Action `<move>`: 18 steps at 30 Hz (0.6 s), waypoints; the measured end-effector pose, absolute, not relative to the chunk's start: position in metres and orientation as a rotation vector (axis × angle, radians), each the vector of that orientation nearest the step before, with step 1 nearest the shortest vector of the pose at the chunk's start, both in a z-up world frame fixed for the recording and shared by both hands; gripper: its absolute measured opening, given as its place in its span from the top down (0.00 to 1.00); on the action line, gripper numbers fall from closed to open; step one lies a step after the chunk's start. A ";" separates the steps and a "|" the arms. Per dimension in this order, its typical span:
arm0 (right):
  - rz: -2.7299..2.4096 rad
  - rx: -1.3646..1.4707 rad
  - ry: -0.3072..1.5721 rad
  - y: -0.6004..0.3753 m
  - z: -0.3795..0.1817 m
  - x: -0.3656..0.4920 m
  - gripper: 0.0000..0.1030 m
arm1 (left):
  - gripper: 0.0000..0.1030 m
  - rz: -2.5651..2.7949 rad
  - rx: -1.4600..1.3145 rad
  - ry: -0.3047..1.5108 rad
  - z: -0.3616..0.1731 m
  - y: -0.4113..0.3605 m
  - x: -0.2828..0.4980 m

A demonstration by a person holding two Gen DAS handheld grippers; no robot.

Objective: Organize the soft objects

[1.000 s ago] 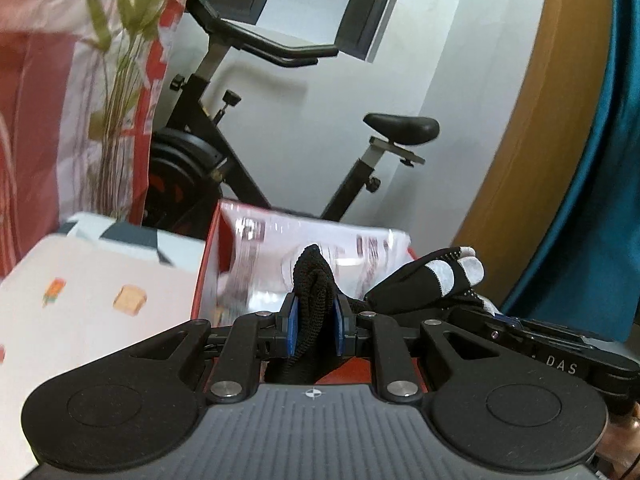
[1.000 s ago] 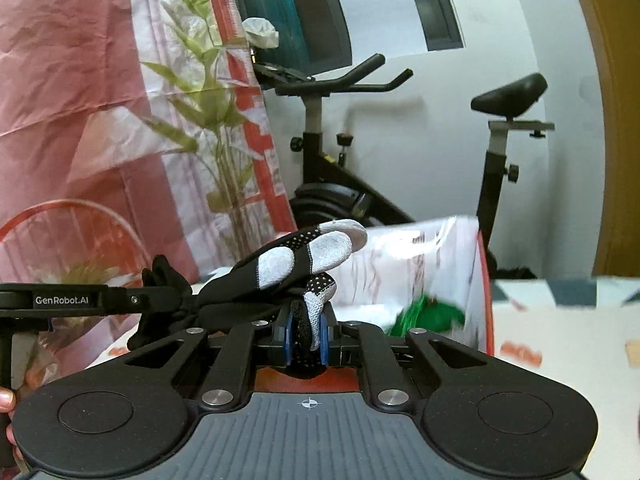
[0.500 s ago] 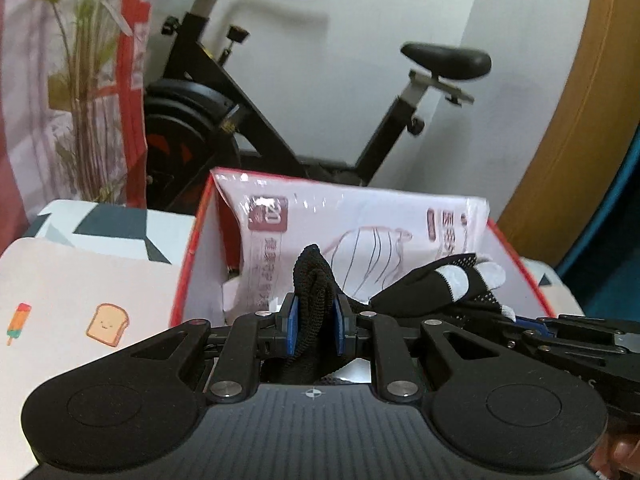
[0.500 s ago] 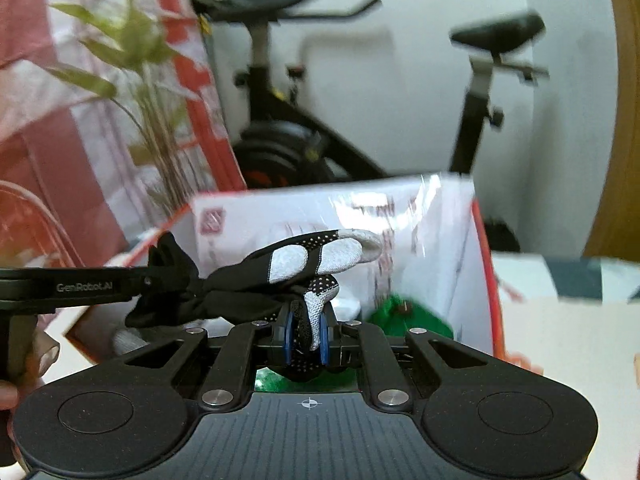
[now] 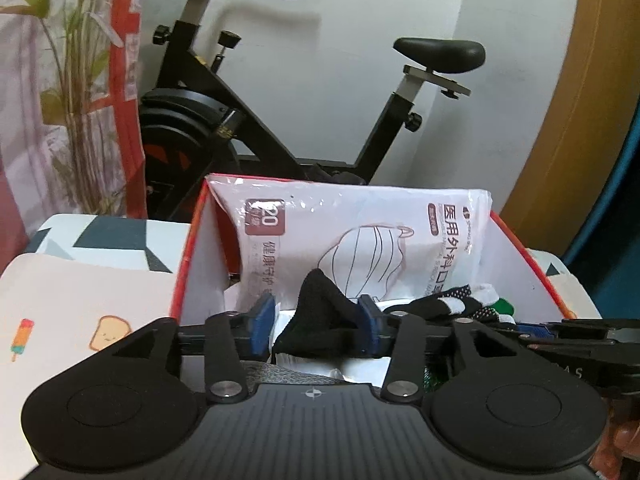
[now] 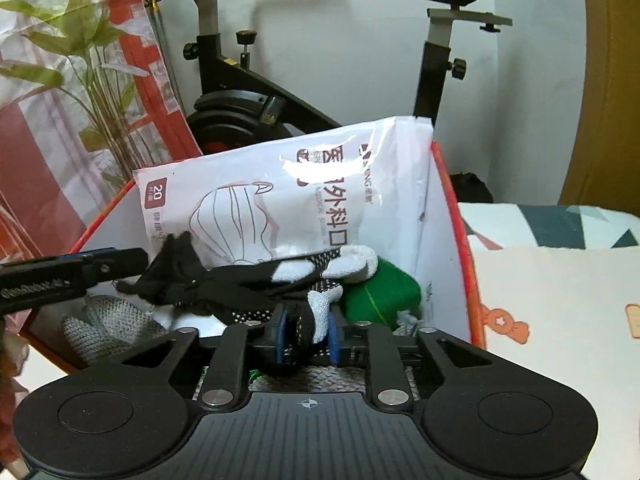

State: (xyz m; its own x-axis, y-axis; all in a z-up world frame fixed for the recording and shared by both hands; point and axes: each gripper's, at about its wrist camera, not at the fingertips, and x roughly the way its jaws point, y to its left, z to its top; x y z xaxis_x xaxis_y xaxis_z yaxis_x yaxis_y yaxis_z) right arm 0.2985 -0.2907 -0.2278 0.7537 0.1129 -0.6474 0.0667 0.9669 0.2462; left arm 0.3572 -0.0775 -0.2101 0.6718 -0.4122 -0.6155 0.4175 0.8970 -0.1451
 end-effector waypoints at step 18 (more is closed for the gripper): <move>0.023 0.142 0.498 -0.288 -0.115 0.218 0.00 | 0.00 -0.322 0.147 0.433 -0.108 -0.061 0.259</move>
State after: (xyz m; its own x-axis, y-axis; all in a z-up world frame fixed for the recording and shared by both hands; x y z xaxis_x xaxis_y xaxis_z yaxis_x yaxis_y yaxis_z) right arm 0.2177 -0.2875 -0.1153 0.8784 0.0569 -0.4745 0.0121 0.9899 0.1411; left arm 0.2589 -0.0608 -0.1077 0.8583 -0.2744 -0.4337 0.3365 0.9389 0.0719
